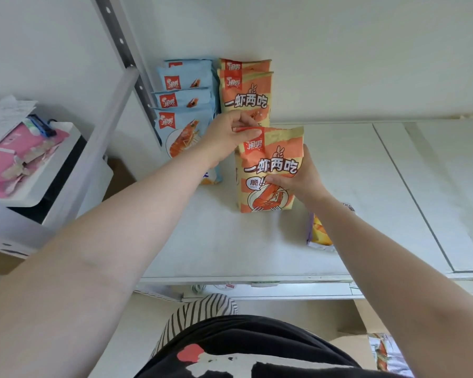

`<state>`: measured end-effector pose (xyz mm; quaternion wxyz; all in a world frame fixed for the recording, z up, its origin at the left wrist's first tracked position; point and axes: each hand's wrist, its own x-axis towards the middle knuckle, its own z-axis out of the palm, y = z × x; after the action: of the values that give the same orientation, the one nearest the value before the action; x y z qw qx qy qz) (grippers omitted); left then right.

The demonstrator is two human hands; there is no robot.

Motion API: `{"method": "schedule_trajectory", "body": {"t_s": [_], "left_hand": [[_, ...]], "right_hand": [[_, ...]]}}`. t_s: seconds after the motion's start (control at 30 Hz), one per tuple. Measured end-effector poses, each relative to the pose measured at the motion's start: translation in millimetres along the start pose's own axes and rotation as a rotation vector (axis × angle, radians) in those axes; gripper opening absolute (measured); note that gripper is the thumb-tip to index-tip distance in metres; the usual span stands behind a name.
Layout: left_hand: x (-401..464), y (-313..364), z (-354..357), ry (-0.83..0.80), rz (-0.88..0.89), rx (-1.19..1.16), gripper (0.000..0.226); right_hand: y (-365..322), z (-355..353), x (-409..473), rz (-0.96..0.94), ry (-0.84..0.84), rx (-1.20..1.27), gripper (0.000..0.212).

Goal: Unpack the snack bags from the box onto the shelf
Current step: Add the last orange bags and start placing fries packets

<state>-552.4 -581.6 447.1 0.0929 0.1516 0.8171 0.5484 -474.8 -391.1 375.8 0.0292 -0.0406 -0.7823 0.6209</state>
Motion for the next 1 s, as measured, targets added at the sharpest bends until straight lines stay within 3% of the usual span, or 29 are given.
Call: {"method": "schedule_trajectory", "body": {"t_s": [0.1, 0.23, 0.43, 0.6, 0.83, 1.0], "left_hand": [[-6.1, -11.7, 1.0, -0.077, -0.048, 0.039, 0.047], [-4.7, -16.3, -1.3, -0.037, -0.017, 0.044, 0.04], [14.6, -5.4, -7.5, 0.082, 0.167, 0.502, 0.032], [39.2, 2.8, -21.3, 0.098, 0.269, 0.799, 0.053], [74.7, 7.0, -29.7, 0.048, 0.285, 0.996, 0.077], [88.0, 1.1, -28.7, 0.072, 0.28, 1.156, 0.085]], "right_hand": [[6.8, 0.1, -1.1, 0.007, -0.033, -0.004, 0.091], [22.0, -2.7, 1.6, 0.076, -0.12, -0.156, 0.099], [26.1, 8.5, 26.4, 0.123, -0.038, -0.154, 0.092], [21.2, 22.2, 55.8, 0.111, 0.005, -0.159, 0.082], [16.4, 34.2, 102.3, 0.076, 0.121, -0.145, 0.07], [27.6, 41.0, 112.3, 0.079, 0.192, -0.177, 0.084]]}}
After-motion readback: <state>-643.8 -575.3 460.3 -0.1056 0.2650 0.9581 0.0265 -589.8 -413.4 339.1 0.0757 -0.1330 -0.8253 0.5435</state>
